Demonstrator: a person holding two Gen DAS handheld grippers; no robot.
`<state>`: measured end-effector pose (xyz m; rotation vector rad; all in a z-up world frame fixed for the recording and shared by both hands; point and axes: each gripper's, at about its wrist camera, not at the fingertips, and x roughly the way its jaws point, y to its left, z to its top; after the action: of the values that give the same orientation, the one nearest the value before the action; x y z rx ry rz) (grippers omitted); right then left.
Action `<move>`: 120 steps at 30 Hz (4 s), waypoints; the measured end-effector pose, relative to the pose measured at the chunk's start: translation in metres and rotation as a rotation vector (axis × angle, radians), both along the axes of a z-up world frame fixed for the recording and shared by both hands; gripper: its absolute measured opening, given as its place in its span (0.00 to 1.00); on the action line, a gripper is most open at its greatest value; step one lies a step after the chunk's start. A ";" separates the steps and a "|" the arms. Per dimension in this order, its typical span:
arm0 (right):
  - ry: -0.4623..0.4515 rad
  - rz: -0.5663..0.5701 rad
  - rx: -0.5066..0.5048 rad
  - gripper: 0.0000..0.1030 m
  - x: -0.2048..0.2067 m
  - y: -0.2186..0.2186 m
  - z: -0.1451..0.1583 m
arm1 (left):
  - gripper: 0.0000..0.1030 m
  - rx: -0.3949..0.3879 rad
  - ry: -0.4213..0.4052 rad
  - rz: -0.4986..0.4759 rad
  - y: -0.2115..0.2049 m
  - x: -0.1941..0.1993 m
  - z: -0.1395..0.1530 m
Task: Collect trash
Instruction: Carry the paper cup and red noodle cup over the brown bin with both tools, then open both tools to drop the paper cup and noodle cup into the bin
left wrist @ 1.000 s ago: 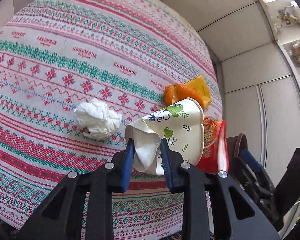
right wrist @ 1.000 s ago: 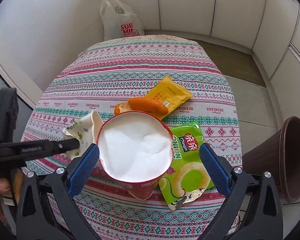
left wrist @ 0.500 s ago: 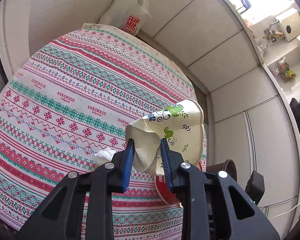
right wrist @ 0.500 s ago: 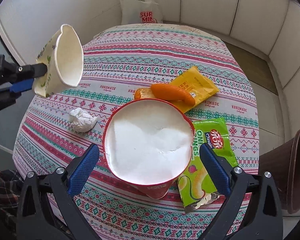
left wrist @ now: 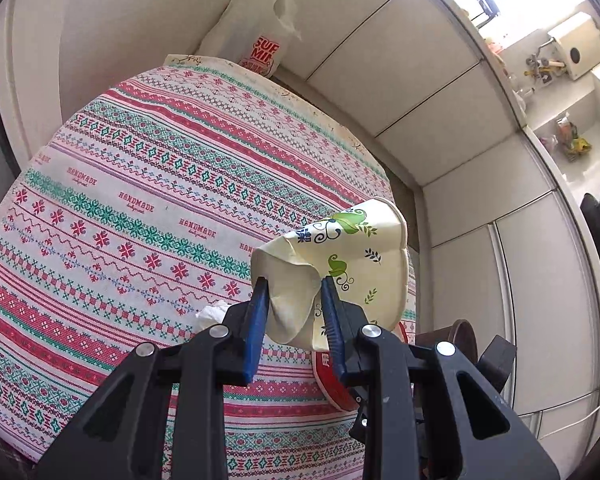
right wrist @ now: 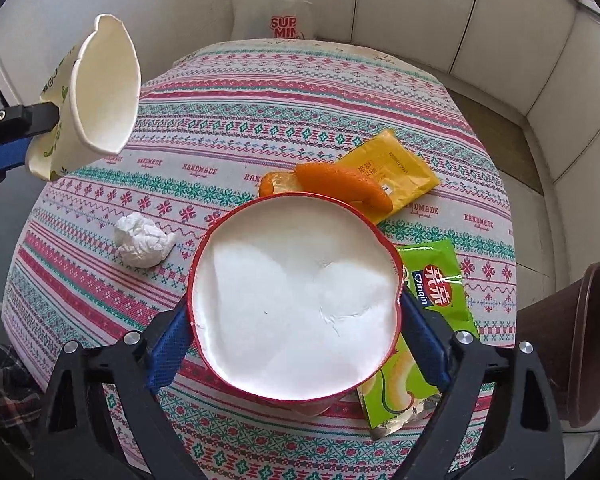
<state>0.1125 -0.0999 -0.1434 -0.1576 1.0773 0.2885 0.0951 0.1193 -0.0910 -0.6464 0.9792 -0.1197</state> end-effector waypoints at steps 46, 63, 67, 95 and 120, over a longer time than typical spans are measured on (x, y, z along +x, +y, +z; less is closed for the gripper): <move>-0.480 -0.360 0.187 0.85 -0.017 -0.092 0.126 | 0.27 0.182 -0.261 0.008 -0.054 0.001 0.052; -0.713 -0.531 0.106 0.85 -0.056 -0.151 0.158 | 0.27 0.200 -0.439 -0.088 -0.128 -0.001 0.080; -0.745 -0.567 0.086 0.85 -0.063 -0.166 0.162 | 0.27 0.192 -0.465 -0.117 -0.146 -0.001 0.084; -0.762 -0.984 0.037 0.85 -0.099 -0.339 0.161 | 0.27 0.095 -0.524 -0.372 -0.330 0.021 0.098; -0.544 -1.164 0.047 0.86 -0.080 -0.433 0.102 | 0.28 0.138 -0.359 -0.593 -0.479 0.044 0.024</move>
<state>0.0322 -0.5330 -0.0411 0.4191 0.4828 -0.7434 0.1387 -0.3593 -0.0667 -0.1800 0.7952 -0.6639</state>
